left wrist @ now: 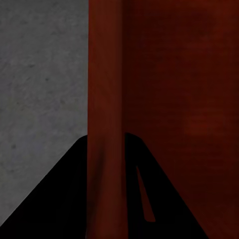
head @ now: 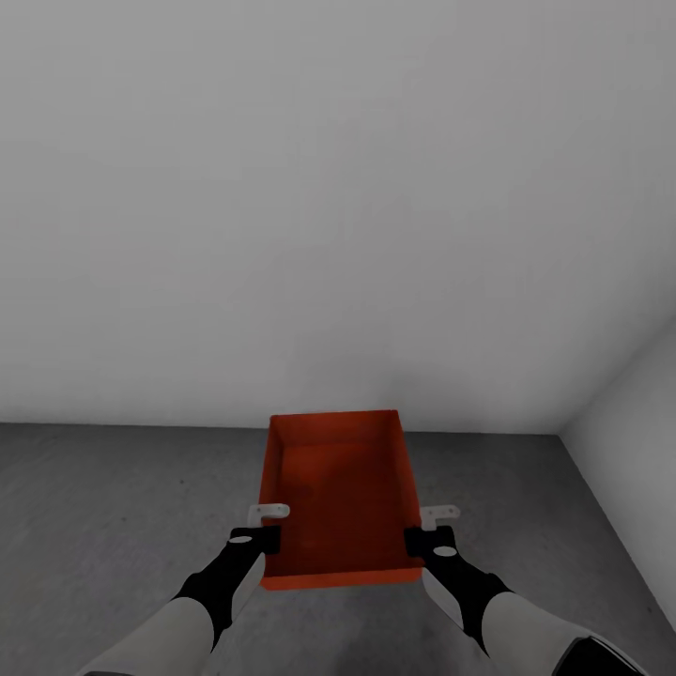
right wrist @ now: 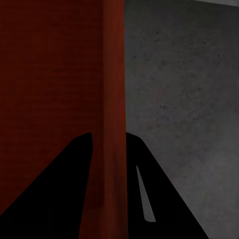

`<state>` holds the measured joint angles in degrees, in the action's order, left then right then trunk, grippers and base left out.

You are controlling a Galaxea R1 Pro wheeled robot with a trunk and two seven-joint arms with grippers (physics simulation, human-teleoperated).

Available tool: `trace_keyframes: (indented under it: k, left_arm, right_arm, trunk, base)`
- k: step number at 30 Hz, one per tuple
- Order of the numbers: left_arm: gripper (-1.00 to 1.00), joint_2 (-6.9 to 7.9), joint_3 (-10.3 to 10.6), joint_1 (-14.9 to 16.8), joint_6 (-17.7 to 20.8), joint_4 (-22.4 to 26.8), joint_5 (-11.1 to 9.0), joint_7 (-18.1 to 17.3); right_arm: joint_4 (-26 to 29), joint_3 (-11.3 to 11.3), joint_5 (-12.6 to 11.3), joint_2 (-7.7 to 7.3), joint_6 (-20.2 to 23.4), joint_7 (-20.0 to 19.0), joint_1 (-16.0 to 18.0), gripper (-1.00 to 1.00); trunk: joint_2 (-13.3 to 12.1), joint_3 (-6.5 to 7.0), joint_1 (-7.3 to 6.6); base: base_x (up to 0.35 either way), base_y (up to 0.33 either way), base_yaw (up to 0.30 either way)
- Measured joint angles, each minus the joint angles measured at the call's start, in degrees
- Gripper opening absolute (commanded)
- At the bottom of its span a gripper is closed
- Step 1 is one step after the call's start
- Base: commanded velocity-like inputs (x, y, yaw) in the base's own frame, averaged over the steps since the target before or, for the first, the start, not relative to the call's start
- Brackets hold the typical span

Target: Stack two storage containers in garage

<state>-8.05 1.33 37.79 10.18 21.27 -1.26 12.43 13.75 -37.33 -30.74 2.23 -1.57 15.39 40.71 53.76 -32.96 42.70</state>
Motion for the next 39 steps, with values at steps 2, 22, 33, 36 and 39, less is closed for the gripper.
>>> trace_keyframes:
  k: [2, 22, 33, 36, 39]
  left_arm:
    - [-1.0, 0.0, 0.0, 0.0, 0.0, 0.0, 0.0, 0.0]
    - [-1.0, 0.0, 0.1, 0.0, -0.1, 0.0, -0.1, 0.0]
    - [-1.0, 0.0, 0.1, 0.0, -0.1, 0.0, -0.2, 0.1]
    - [-1.0, 0.0, 0.1, 0.0, -0.1, 0.0, -0.2, 0.1]
    - [-1.0, 0.0, 0.1, 0.0, -0.1, 0.0, -0.1, 0.1]
  right_arm:
    - [0.0, 0.1, 0.1, 0.0, 0.0, 0.0, 0.0, -1.0]
    - [0.0, 0.0, 0.1, -0.01, 0.0, 0.0, 0.0, -1.0]
    - [0.0, 0.1, 0.1, -0.01, 0.0, 0.0, 0.0, -1.0]
    - [0.0, 0.0, 0.1, -0.01, 0.0, 0.0, 0.0, -1.0]
    - [0.0, 0.0, 0.0, -0.01, -0.1, 0.0, 0.0, -1.0]
  trunk:
    - [0.8, -0.36, 0.44]
    - [8.8, -3.95, 4.83]
    - [13.2, -5.93, 7.25]
    - [14.4, -6.47, 7.91]
    - [15.7, -7.01, 8.57]
  base:
    - [0.0, 0.0, 0.0]
    - [0.0, 0.0, 0.0]
    - [0.0, 0.0, 0.0]
    - [0.0, 0.0, 0.0]
    - [0.0, 0.0, 0.0]
